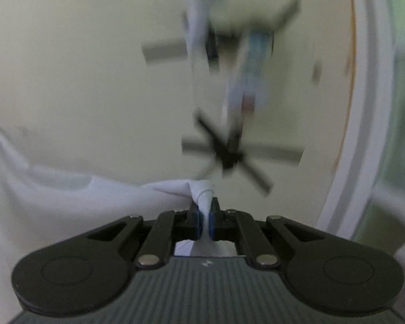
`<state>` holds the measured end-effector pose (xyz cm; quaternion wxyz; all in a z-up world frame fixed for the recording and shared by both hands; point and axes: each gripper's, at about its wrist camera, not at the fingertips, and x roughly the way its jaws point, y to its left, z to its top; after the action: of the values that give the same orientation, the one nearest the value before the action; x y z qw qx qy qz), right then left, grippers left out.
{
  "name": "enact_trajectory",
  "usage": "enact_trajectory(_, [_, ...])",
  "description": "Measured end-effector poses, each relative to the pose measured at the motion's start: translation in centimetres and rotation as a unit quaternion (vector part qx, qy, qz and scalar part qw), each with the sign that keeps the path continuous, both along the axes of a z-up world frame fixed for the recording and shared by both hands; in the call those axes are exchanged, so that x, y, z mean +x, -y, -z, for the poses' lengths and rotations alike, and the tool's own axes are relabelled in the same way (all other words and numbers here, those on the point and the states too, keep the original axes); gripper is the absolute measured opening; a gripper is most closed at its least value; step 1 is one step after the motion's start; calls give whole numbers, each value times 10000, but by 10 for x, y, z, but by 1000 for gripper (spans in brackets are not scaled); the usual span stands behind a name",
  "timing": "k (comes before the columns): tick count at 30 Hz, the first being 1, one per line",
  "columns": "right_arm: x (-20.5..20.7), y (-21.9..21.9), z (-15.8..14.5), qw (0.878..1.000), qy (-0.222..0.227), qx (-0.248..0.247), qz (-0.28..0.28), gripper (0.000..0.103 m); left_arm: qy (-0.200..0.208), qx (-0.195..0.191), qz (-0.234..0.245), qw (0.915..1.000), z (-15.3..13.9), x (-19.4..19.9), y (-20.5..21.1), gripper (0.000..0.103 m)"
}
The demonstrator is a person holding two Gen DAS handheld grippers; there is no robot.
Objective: Fold small clothes
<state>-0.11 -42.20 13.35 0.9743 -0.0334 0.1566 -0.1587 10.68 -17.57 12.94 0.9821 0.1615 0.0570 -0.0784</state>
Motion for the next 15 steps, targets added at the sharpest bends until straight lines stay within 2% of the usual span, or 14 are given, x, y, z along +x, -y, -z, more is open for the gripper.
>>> enact_trajectory(1, [22,10,21,9994,-218,261,44,17,-374,405,-88,9984,22,24,16,31])
enact_trajectory(2, [42,17,40,9971,-553,516,7,50,-803,824,-133,9933,46,46,29,31])
enact_trajectory(3, [57,24,59,9931,-923,729,33,57,-1298,1242,-129,9837,70,64,38,31])
enact_trajectory(5, [61,29,86,9890,-1181,884,56,54,-1914,1703,-26,9666,100,77,42,30])
enact_trajectory(6, [54,32,93,9879,-1225,949,-24,54,-2044,1776,73,9626,107,76,38,31])
enact_trajectory(9, [16,40,95,9859,-1209,1127,-251,55,-2187,1442,460,9640,97,58,6,34])
enact_trajectory(12, [-40,45,96,9849,-1115,1276,-352,58,-2269,836,613,9684,72,36,-40,47])
enact_trajectory(15, [-96,52,102,9767,-1086,1799,-431,60,-2220,440,665,9718,51,4,-92,53])
